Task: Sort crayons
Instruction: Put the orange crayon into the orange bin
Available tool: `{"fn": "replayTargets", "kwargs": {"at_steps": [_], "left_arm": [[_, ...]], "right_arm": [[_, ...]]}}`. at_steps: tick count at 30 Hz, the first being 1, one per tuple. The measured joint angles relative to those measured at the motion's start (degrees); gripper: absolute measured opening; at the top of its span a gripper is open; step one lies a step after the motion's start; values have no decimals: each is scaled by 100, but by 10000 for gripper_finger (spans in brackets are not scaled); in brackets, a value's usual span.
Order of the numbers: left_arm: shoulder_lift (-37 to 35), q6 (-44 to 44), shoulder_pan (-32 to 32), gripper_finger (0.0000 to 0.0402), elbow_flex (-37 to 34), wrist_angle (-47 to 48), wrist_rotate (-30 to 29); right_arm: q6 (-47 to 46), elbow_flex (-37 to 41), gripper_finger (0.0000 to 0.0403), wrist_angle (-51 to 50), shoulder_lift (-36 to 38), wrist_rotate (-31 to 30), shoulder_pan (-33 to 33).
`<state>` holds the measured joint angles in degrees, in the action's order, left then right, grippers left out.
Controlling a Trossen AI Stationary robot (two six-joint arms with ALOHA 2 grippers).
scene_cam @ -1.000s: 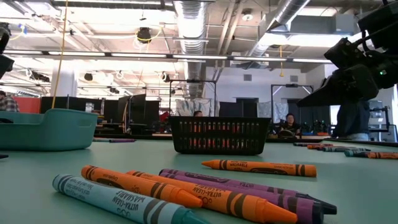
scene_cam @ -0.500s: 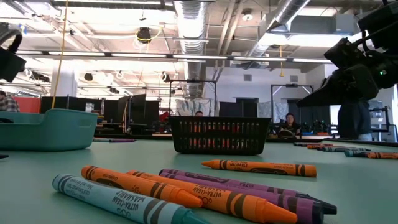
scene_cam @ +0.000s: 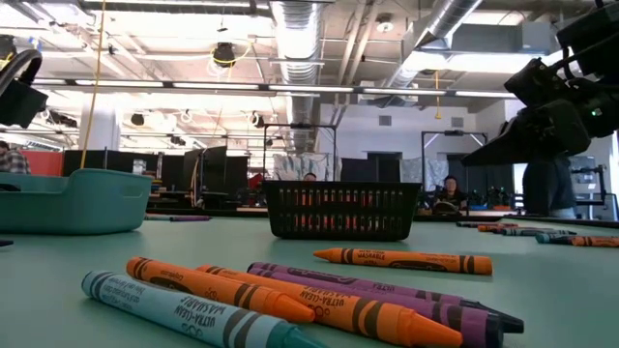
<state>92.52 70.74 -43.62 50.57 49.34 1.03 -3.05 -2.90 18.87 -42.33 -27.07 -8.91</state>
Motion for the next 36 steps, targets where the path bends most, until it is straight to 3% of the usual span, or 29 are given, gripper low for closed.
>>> {"fn": "replayTargets", "kwargs": {"at_steps": [14,22,25,30,36], "left_arm": [[-31,-4,20,125,-19,-27,-272],[-115,47,17,124,-682,-795,-297],[-119,-85,19,105,-679,-651,-296],[-305,-101,33,19,-647,-492,-332],[-515,98,39,12,-677,-436,-1041]], "right_arm": [[2,0,74,0,-1,7,0],[2,0,74,-2,-2,15,0],[2,0,74,-6,-2,15,0],[4,0,74,1,-2,15,0],[2,0,74,4,-2,20,0]]}}
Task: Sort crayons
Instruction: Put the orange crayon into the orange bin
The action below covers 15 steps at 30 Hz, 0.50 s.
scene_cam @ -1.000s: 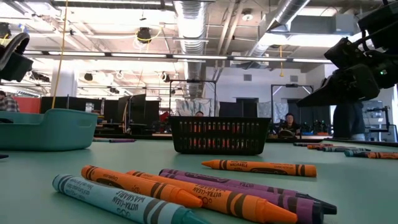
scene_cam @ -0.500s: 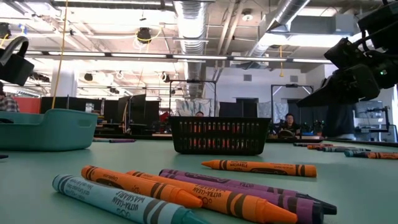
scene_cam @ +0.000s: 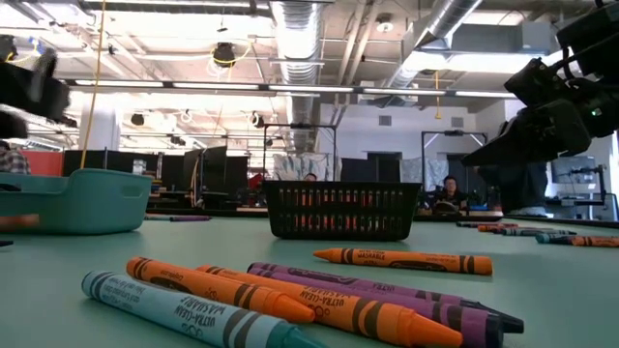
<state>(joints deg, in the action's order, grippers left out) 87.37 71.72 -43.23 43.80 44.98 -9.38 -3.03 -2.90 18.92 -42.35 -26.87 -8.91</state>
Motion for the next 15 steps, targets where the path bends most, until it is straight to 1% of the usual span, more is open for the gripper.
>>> {"fn": "replayTargets", "kwargs": {"at_steps": [4,7,10,11,15], "left_arm": [[-198,-165,145,12,38,33,-565],[-460,-589,388,12,122,-173,-662],[-793,-1417,694,11,188,-882,-673],[-917,-1726,805,11,209,-1166,-779],[-1274,-3337,1377,11,213,-2555,-1558]], "right_arm": [[0,0,74,0,0,2,0],[0,0,74,2,0,2,0],[0,0,74,4,0,2,0],[0,0,74,4,0,2,0],[0,0,74,6,0,2,0]]}}
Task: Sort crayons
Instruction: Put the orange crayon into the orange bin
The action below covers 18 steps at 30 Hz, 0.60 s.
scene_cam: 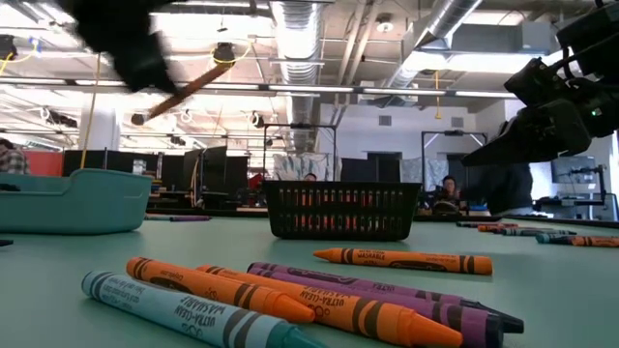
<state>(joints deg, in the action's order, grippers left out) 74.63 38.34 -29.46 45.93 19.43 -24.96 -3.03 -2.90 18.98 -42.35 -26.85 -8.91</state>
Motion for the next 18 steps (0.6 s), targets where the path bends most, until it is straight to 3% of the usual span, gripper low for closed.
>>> {"fn": "replayTargets", "kwargs": {"at_steps": [3,8,12,18], "left_arm": [[-83,-1415,650,11,2,-1079,-76],[330,-2815,2263,11,4,-2245,1058],[871,-3059,3629,10,2,-3072,1841],[1547,-2425,5243,10,4,-4599,2592]], "right_arm": [[0,0,74,-2,0,0,0],[2,0,74,-2,0,0,0],[3,0,74,-4,0,0,0],[198,0,74,-4,0,0,0]]}}
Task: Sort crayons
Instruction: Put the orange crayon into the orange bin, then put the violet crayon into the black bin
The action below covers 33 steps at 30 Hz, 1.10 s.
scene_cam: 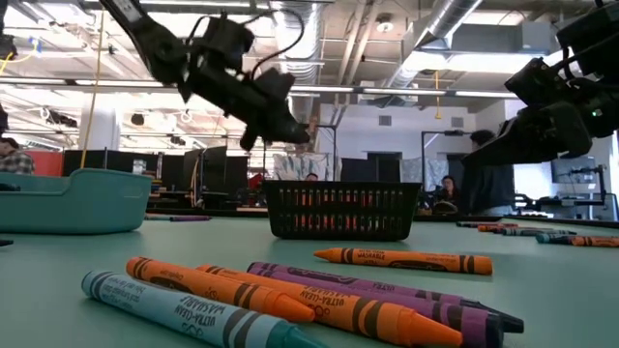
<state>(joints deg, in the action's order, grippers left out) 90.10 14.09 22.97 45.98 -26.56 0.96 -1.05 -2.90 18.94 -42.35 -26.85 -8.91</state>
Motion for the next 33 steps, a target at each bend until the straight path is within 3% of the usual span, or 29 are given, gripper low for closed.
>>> {"fn": "replayTargets", "kwargs": {"at_steps": [6,12,19,25,33], "left_arm": [[601,-34,670,10,168,-685,811],[1059,-987,655,10,1032,219,877],[1616,-1860,432,12,2151,1866,146],[1977,-2040,244,33,2685,2113,-464],[1974,-2908,-7,81,2706,2347,-1073]], "right_arm": [[290,0,74,0,0,-2,7],[307,0,74,58,0,-6,7],[307,0,74,129,0,-8,7],[307,0,74,142,0,-11,5],[307,0,74,142,2,-11,7]]}}
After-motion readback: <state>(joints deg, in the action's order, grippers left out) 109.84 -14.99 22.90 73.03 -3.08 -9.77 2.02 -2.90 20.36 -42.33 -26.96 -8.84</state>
